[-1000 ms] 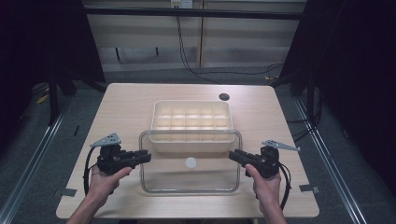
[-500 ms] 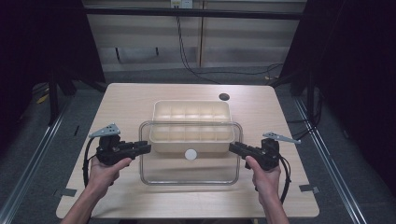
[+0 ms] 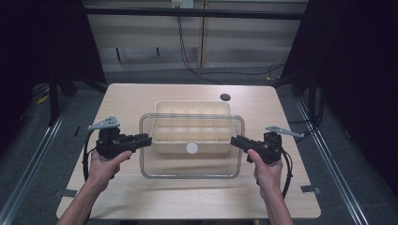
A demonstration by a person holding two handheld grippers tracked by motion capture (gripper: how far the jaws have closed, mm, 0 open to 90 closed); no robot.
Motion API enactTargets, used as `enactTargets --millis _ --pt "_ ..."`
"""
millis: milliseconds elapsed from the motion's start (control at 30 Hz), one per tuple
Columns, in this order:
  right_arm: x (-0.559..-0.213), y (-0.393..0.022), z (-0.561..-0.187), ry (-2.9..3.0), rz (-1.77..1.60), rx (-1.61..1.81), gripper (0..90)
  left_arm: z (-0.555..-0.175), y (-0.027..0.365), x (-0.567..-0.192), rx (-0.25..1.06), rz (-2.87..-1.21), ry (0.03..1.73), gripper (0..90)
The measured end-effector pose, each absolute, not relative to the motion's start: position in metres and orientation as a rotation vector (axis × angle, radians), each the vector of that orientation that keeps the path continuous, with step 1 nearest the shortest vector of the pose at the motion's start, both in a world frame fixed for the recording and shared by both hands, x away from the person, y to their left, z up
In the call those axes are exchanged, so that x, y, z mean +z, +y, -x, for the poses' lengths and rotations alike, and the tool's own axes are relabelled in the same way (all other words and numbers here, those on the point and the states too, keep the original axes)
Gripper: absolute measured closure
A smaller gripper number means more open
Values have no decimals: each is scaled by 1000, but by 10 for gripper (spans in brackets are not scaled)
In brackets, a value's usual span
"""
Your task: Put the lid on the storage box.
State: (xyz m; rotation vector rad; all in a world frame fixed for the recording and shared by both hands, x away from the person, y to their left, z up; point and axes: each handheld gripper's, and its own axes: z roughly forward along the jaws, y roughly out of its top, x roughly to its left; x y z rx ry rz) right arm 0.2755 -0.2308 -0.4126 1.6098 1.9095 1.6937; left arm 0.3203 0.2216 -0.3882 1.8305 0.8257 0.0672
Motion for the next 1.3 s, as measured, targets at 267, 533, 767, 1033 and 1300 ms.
enactTargets --millis 267,533,767,1033,1300 --pt "-405 -228 -287 1905 -1590 1704 626 -329 225 -382 69 -1810 846 701" --pt "-398 -227 -297 1900 -1577 1717 627 -337 226 -374 87 -1801 846 700" --pt "-392 -228 -307 1885 -1575 1728 626 -344 225 -367 85 -1771 859 704" --pt "-383 -231 -317 1878 -1567 1718 624 -353 221 -362 94 -1788 846 697" --pt "-376 -229 -324 1876 -1564 1715 624 -363 223 -357 94 -1792 842 698"
